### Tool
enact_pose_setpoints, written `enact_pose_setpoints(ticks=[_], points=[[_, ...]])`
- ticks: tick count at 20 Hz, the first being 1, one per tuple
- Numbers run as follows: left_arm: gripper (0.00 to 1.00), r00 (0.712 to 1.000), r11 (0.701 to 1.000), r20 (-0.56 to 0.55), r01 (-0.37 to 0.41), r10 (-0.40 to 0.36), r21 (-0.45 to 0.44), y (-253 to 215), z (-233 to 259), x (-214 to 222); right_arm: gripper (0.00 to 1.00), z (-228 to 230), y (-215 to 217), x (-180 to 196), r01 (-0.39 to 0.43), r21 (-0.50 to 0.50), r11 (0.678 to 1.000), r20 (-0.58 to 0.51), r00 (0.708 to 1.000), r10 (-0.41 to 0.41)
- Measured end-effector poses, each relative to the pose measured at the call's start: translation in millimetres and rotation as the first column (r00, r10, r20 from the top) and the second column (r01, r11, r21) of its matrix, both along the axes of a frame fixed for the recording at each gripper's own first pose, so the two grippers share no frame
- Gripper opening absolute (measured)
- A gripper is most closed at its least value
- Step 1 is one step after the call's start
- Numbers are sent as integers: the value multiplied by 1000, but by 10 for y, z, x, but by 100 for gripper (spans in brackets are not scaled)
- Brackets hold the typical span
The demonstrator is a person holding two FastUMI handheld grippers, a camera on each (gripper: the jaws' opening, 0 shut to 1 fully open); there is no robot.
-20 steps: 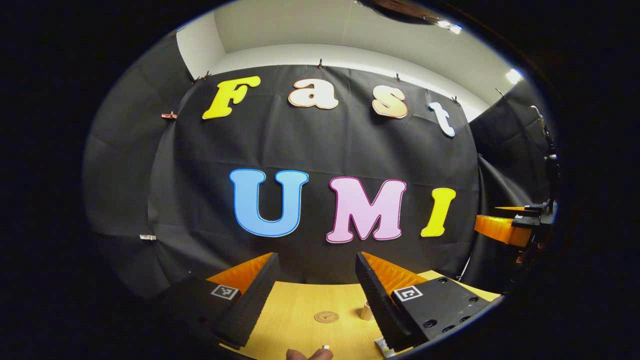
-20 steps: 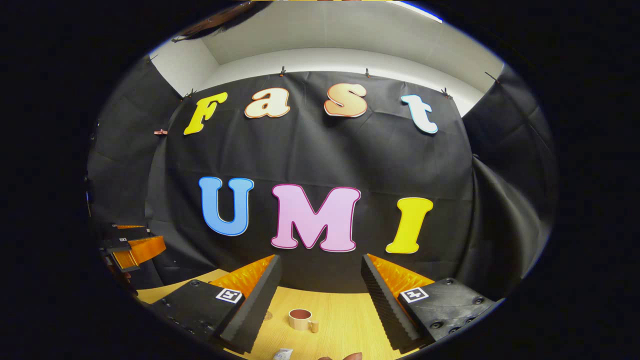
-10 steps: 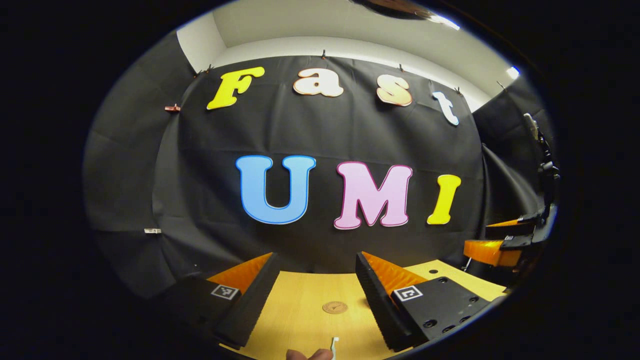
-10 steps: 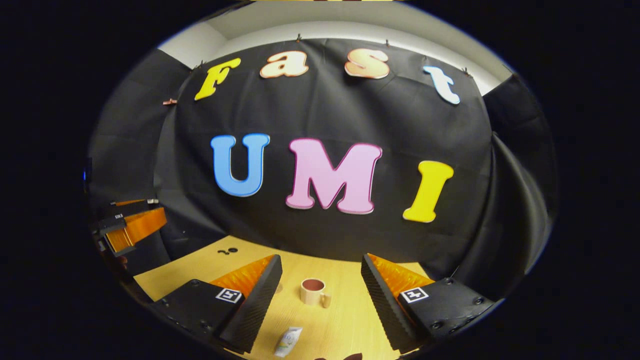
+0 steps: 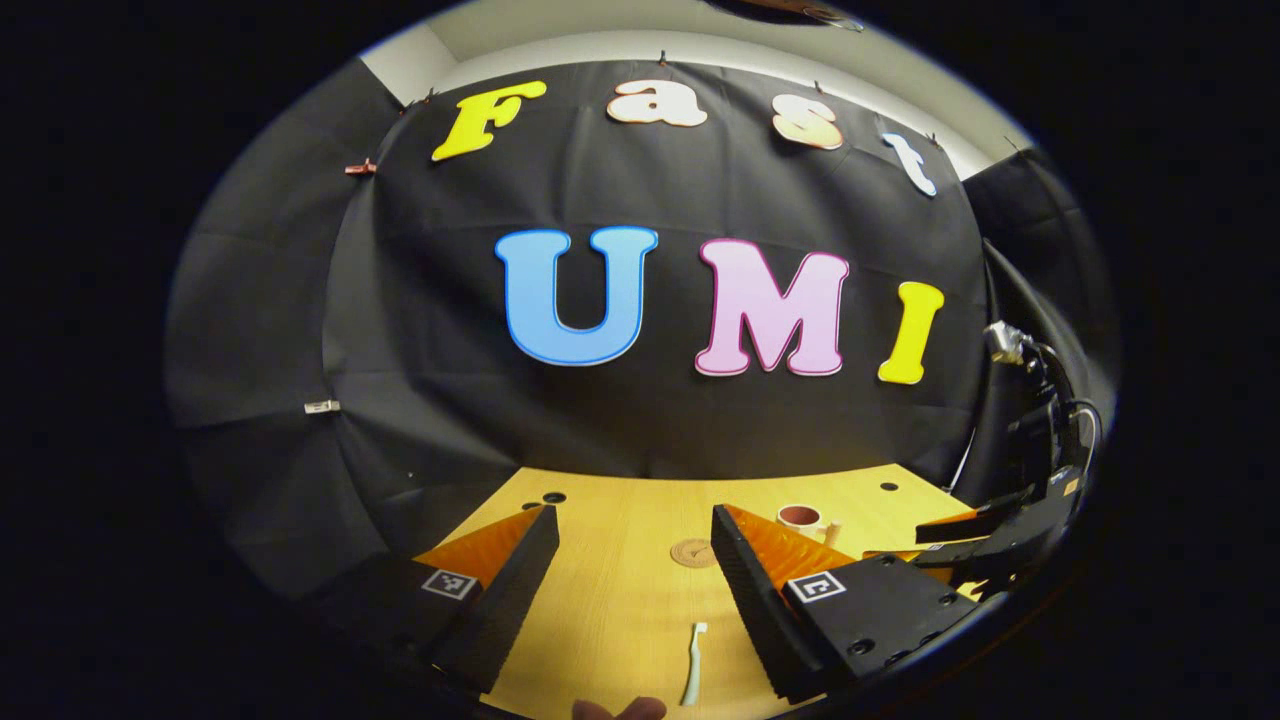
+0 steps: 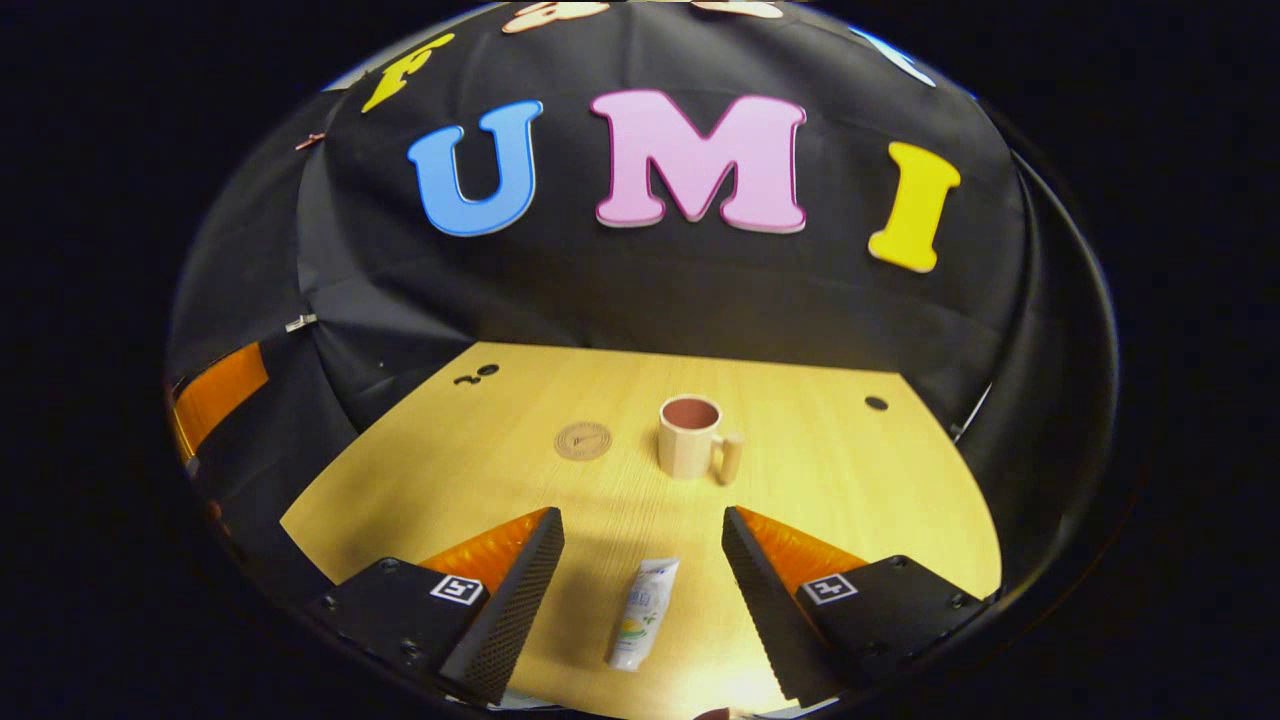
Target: Put the toothbrush and toothpaste on the desktop into the cup, then pick up the cup and place it on the coaster on the desktop.
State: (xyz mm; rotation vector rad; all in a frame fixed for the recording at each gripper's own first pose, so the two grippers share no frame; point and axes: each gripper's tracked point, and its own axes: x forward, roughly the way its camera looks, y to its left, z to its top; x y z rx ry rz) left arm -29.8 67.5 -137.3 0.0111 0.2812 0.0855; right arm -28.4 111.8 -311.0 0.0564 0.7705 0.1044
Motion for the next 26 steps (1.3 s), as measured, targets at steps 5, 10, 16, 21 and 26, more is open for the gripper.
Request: enact_pose_setpoints(ticks=[5,10,16,21,26], points=[[96,997,1000,-67,-27,26,-5,185,-335,-31,98,-913,-90,-201,-11,-112,994,-189,982,-11],[96,992,998,-113,-60,58,-13,328,-577,-52,95,-1526,-9,-360,-75,-174,982,-324,946,15],[96,983,994,-148,-107,105,-11,471,-722,-155,79,-1762,-79,-352,-89,-204,975,-403,915,-1],[96,977,990,-166,-138,133,-19,497,-782,-234,47,-1785,-12,-378,-74,-150,986,-448,894,-1],[96,974,989,-176,-146,140,-20,454,-798,-283,20,-1800,-13,-411,-61,-75,995,-468,883,19]])
